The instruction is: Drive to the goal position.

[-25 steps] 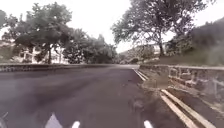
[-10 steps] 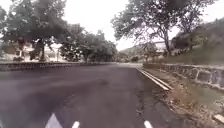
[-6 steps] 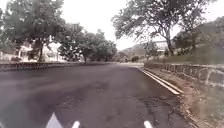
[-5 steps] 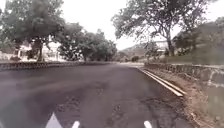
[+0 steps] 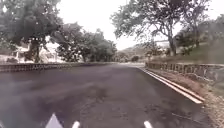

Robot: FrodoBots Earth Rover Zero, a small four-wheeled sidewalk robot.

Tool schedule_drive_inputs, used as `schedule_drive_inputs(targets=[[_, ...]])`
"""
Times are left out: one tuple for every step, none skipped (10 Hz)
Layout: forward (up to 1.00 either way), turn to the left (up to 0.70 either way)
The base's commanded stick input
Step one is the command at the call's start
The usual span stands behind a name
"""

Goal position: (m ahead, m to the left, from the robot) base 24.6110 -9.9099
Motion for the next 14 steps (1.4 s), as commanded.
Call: schedule_drive_inputs(targets=[[1.00,0.00],[1.00,0.00],[1.00,0.00],[1.00,0.00],[1.00,0.00],[1.00,0.00],[1.00,0.00],[1.00,0.00],[1.00,0.00],[1.00,0.00],[1.00,0.00],[1.00,0.00],[1.00,0.00],[1.00,0.00]])
